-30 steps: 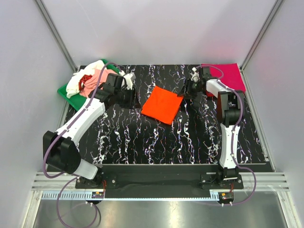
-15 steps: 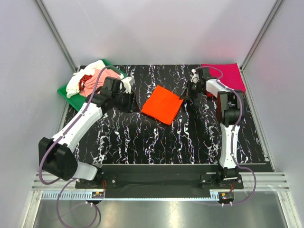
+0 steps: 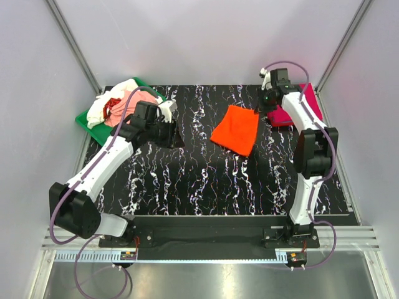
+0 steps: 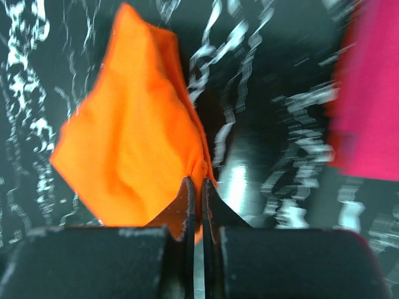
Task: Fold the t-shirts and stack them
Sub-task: Neatly place the folded tshirt to the corner
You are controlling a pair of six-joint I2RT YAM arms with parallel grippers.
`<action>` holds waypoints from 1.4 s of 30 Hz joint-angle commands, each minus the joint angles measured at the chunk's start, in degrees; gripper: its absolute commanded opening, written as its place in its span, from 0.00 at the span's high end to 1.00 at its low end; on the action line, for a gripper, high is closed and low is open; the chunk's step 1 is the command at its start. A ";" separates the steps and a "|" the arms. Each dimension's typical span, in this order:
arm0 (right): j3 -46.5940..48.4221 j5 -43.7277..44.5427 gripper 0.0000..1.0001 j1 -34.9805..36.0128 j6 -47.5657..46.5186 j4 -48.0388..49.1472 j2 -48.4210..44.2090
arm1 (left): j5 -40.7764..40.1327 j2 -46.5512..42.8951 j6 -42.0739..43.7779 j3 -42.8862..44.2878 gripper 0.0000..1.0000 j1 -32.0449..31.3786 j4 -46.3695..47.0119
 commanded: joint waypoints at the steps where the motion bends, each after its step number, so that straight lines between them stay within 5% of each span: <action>1: 4.27 9.84 1.00 -0.75 -7.82 -0.65 -6.71 | 2.44 -1.60 0.07 -0.46 0.57 -0.06 2.87; 10: 4.81 16.35 1.00 -3.11 -19.51 -2.24 -13.65 | 2.44 -0.98 0.07 -0.55 0.57 0.11 2.79; 24: 17.01 10.91 1.00 -10.59 -27.69 -2.06 -8.48 | 5.25 0.07 -0.54 -0.64 0.57 0.73 3.14; 36: 34.32 7.39 1.00 -14.63 -30.33 -3.91 7.93 | 7.28 0.60 -1.16 -0.72 0.57 2.14 3.67; 42: 53.47 5.45 1.00 -15.60 -32.79 -2.33 23.48 | 8.76 1.66 -1.60 -1.07 0.57 2.22 4.28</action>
